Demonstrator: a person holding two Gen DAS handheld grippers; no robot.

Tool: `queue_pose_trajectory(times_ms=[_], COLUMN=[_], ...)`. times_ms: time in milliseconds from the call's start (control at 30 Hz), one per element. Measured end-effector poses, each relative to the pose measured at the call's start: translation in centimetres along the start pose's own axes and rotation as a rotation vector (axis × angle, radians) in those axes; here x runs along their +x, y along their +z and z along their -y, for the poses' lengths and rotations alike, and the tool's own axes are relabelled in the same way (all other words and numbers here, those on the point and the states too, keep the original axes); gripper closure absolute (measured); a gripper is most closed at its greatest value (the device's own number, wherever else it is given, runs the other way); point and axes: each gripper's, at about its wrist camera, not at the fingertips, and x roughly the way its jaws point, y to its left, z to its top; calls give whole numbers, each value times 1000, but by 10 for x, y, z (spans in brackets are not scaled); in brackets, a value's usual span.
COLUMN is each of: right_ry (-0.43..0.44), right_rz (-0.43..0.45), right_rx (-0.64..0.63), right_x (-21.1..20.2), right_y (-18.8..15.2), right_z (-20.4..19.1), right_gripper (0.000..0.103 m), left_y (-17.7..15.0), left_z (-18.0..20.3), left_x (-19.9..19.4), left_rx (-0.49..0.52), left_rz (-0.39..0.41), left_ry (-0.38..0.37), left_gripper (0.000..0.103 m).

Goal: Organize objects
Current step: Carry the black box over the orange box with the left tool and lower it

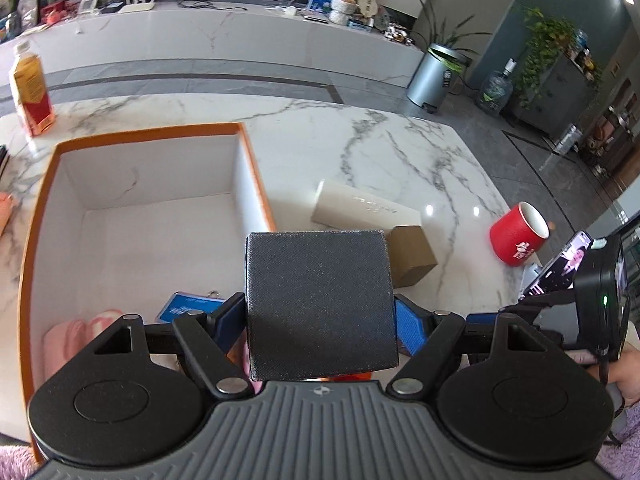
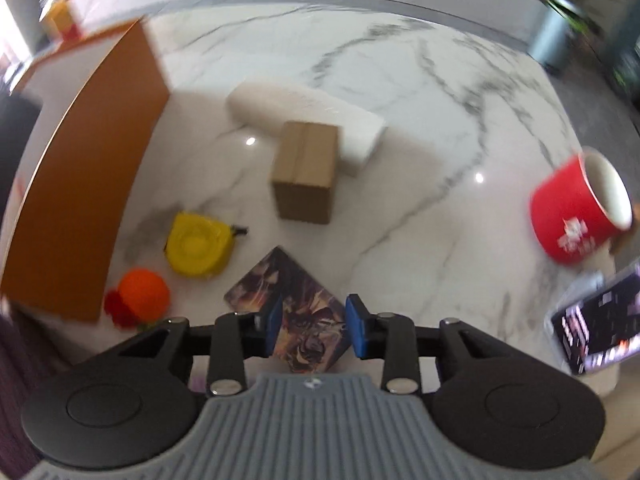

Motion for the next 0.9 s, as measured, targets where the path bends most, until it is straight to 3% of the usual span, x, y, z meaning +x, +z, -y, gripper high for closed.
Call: queue_pose_trajectory(times_ms=[100, 133, 333, 533, 700, 800, 900], right_ry=[-2, -13, -81, -91, -77, -78, -72], right_rz=[-36, -50, -122, -145, -162, -165, -168], right_rx=[-196, -250, -417, -465, -439, -444, -435], right_x=[11, 17, 44, 53, 56, 55, 55], right_y=[-1, -2, 2, 4, 10, 11, 13], right_z=[-21, -26, -36, -39, -36, -36, -34], right_gripper=[55, 47, 41, 37, 36, 36, 36], left_y=[-3, -4, 5, 21, 34, 41, 46], left_z=[-15, -22, -66, -102, -126, -132, -132], left_x=[-3, -5, 4, 31, 52, 61, 69], left_rx=[-28, -39, -98, -104, -133, -139, -109], left_rz=[1, 1, -35, -89, -93, -87, -86], left_ry=[12, 18, 61, 155, 187, 168, 191], left_gripper=[14, 14, 14, 14, 14, 14, 14])
